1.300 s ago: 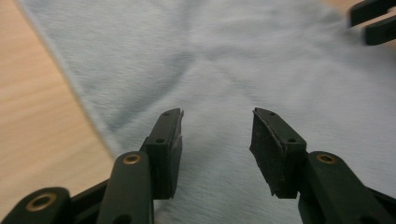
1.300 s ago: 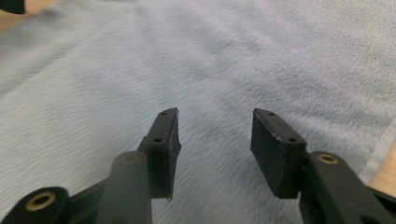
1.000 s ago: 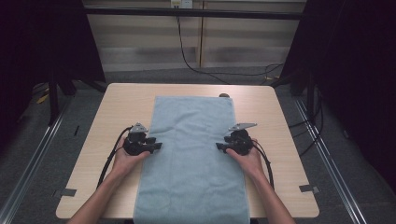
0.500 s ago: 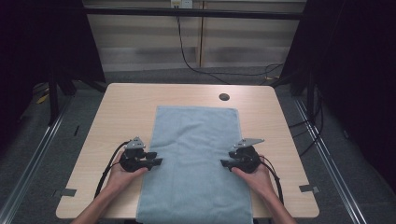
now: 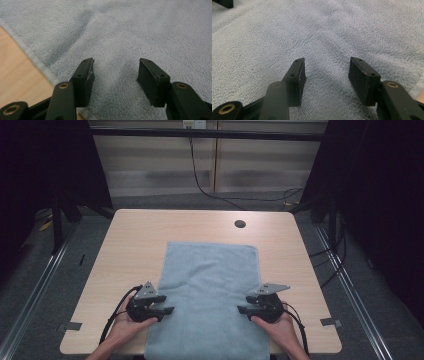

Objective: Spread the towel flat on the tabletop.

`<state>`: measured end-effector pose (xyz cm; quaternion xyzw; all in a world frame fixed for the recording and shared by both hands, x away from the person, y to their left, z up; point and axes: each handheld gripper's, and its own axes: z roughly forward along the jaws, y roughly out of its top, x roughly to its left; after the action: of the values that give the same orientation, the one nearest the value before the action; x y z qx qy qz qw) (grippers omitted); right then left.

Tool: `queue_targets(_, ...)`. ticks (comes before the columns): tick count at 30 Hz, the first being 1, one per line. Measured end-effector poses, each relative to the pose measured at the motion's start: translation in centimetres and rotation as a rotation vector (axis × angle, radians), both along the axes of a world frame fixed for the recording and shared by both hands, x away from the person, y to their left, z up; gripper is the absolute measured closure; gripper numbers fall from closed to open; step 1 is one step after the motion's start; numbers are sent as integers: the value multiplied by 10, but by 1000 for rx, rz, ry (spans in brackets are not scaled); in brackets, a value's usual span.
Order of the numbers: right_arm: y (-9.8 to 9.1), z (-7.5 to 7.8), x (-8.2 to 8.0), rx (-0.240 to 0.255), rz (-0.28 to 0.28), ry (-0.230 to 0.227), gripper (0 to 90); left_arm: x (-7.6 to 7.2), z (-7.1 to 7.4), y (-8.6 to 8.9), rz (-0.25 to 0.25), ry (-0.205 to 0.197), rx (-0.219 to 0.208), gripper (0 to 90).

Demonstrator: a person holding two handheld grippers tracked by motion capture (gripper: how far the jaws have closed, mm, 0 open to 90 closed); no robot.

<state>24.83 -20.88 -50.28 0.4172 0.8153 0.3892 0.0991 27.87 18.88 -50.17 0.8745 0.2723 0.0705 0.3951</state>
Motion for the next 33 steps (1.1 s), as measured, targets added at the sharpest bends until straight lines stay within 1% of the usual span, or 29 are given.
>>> queue_targets(1, 0, 0, -3, 1, 1, 3, 475, -2, 0, 1, -9, 6, -5, 464)
queue_targets(2, 0, 0, -6, 5, 3, 4, 474, -4, 1, 2, -12, 21, -14, 465)
queue_targets(3, 0, 0, -9, 8, 6, 5, 475, -5, 1, 4, -10, 45, -24, 470)
queue_targets(5, 0, 0, -14, 14, 10, 8, 475, -9, 1, 6, -8, 69, -47, 484)
queue_targets(8, 1, 1, -22, 22, 14, 17, 476, -15, 2, 9, -16, 106, -70, 488)
queue_targets(9, 1, 1, -25, 24, 14, 21, 475, -18, 2, 9, -25, 104, -62, 493)
queue_targets(11, 1, 2, -30, 33, 19, 37, 475, -22, 3, 9, -39, 122, -62, 494)
queue_targets(12, 2, 2, -34, 36, 29, 40, 475, -22, 4, 9, -39, 128, -62, 494)
queue_targets(13, 2, 2, -37, 41, 26, 43, 474, -21, 4, 9, -44, 133, -61, 488)
queue_targets(15, 3, 2, -40, 49, 24, 46, 455, -17, 6, 8, -40, 139, -86, 474)
queue_targets(17, 5, 3, -39, 53, 25, 63, 422, -12, 11, 7, -28, 119, -112, 463)
queue_targets(18, 5, 4, -37, 57, 29, 70, 408, -8, 14, 7, -18, 103, -120, 458)
queue_targets(19, 5, 4, -35, 56, 26, 73, 398, -3, 15, 6, -10, 99, -132, 456)
queue_targets(20, 4, 5, -31, 64, 19, 73, 392, 3, 16, 6, -7, 97, -135, 461)
queue_targets(21, 3, 7, -27, 77, 11, 73, 394, 8, 17, 4, -16, 90, -123, 475)
queue_targets(22, 0, 9, -22, 76, 0, 63, 386, 14, 18, 3, -21, 74, -115, 493)
queue_targets(23, -3, 12, -16, 74, -8, 52, 382, 20, 18, 2, -16, 71, -112, 505)
queue_targets(24, -6, 14, -10, 80, -15, 47, 382, 28, 18, 1, -9, 81, -109, 505)
queue_targets(25, -10, 16, -4, 81, -31, 43, 380, 35, 18, 1, 12, 79, -125, 502)
queue_targets(26, -14, 18, 1, 84, -46, 37, 382, 44, 18, 0, 26, 97, -141, 502)
queue_targets(27, -19, 20, 8, 85, -60, 31, 383, 49, 18, -1, 30, 104, -135, 493)
queue_targets(28, -22, 21, 12, 85, -70, 21, 381, 54, 18, -2, 53, 88, -147, 490)
queue_targets(29, -25, 23, 17, 85, -85, 12, 379, 60, 17, -4, 58, 101, -148, 497)
queue_targets(30, -28, 25, 22, 92, -92, 9, 377, 66, 15, -6, 70, 75, -130, 489)
queue_targets(31, -31, 26, 27, 98, -101, -2, 375, 69, 14, -7, 84, 63, -125, 501)
queue_targets(32, -32, 27, 30, 96, -108, -6, 371, 74, 11, -8, 86, 89, -121, 498)
queue_targets(33, -33, 28, 35, 93, -109, -11, 366, 75, 10, -8, 84, 87, -117, 489)
